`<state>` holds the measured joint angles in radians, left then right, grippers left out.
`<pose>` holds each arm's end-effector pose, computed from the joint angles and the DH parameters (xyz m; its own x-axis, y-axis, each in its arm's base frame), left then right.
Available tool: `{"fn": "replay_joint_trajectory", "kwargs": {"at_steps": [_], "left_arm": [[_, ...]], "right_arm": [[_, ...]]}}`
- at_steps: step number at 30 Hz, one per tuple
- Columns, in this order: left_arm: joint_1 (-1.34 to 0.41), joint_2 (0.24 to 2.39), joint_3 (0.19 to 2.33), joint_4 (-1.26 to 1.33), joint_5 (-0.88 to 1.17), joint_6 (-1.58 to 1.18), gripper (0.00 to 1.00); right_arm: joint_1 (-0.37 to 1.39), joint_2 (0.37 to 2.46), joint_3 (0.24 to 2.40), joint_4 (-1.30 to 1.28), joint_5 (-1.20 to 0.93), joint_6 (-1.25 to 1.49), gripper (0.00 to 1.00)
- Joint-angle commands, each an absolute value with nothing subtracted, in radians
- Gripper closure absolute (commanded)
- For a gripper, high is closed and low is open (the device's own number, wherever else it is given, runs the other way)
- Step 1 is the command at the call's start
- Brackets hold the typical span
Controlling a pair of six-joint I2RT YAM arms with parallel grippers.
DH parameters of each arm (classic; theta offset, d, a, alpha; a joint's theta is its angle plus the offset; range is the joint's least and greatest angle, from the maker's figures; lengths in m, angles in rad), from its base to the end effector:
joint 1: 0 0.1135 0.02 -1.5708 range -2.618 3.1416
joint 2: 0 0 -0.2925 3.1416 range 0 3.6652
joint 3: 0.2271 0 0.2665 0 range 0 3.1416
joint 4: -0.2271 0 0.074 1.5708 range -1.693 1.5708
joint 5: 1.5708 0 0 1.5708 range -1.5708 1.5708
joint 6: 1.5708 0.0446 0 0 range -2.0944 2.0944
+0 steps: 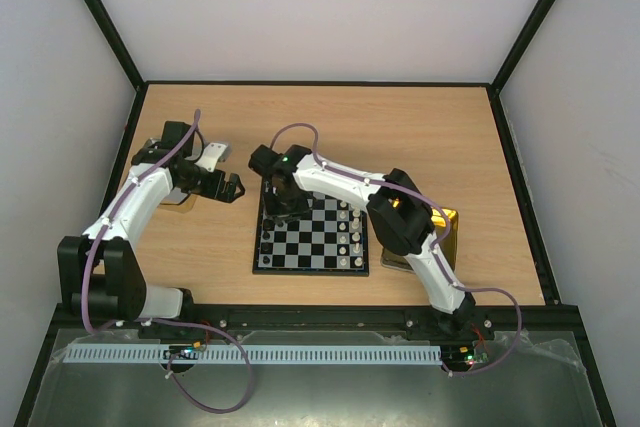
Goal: Set up the chess pieces on the board
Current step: Place the chess piece on the chessboard, then pick up the chess piece from the storage box.
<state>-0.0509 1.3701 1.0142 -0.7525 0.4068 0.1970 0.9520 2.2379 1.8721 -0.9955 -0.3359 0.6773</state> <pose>0.2760 -0.0317 0.2630 -0.8329 0.2224 -0.5068 0.3937 0.8817 -0.2600 0.2717 0.4069 0.1929 -0.9490 -0.3127 0.0400 -0.2747 0.8826 0.3816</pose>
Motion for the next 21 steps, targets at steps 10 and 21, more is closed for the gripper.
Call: {"fn": "replay_joint_trajectory", "kwargs": {"at_steps": [10, 21], "left_arm": [[-0.049, 1.345, 1.002, -0.759, 0.411, 0.19, 0.01], [-0.051, 1.366, 1.006, -0.764, 0.422, 0.195, 0.01]], "right_arm": [[0.779, 1.89, 1.763, -1.079, -0.239, 0.714, 0.78], [0.482, 1.463, 1.095, -1.037, -0.111, 0.7, 0.78]]}}
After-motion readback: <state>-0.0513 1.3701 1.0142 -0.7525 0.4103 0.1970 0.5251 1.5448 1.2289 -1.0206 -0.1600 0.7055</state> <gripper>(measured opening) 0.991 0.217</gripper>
